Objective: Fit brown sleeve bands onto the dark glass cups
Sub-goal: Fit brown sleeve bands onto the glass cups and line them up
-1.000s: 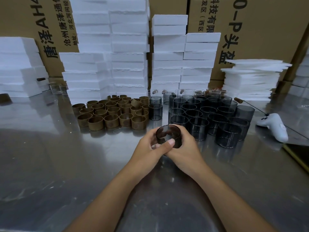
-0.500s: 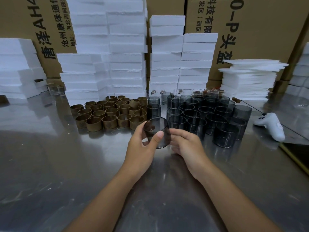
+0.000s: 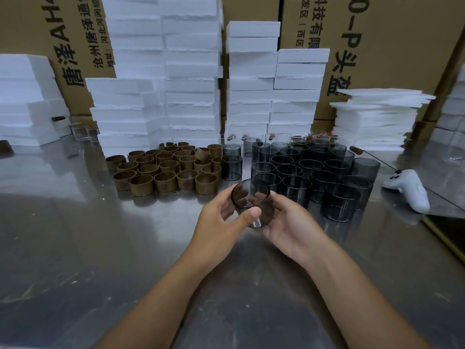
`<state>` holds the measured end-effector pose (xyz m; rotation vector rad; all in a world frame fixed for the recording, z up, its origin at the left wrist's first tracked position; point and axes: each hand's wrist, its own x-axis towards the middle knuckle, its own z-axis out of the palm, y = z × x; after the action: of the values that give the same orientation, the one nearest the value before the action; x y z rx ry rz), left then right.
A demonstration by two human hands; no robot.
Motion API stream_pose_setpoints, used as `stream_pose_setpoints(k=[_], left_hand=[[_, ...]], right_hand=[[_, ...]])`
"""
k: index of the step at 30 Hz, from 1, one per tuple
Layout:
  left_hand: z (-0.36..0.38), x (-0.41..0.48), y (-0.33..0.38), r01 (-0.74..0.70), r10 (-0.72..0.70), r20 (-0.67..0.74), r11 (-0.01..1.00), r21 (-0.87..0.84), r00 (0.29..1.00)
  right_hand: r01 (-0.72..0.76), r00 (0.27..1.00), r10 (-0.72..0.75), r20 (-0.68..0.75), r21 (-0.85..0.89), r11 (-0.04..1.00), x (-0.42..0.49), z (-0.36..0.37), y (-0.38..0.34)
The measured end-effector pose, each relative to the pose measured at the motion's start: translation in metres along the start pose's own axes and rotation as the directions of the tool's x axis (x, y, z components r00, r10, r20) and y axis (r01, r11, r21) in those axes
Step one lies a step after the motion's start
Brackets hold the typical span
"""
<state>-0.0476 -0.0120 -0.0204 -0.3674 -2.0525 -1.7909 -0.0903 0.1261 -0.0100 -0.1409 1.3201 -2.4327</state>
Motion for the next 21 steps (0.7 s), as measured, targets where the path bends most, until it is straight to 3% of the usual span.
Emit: stream_pose_setpoints(k=[4,11,21], left_hand=[[0.0008,0.0001,0.0012,0.004,-0.003,0.009,0.994,-0.106,1.000],[-0.0003,0.0003,0.0017,0.015,-0.010,0.023,0.978,-0.208,1.000],[-0.0024,0.0004,-0.0050,-0.043,0.044,0.007,0.998,-0.039,0.999]], right_hand=[[-0.048,0.995,0.044,0.091,0.044,0.998,0.0007,-0.0003,-0.0010],[-0.147,0.976,0.151,0.156,-0.032,0.989,-0.0023,0.0025,0.0014],[-0.246,0.965,0.259,0.050,-0.187,0.951,-0.0062,0.0038,-0.0007]])
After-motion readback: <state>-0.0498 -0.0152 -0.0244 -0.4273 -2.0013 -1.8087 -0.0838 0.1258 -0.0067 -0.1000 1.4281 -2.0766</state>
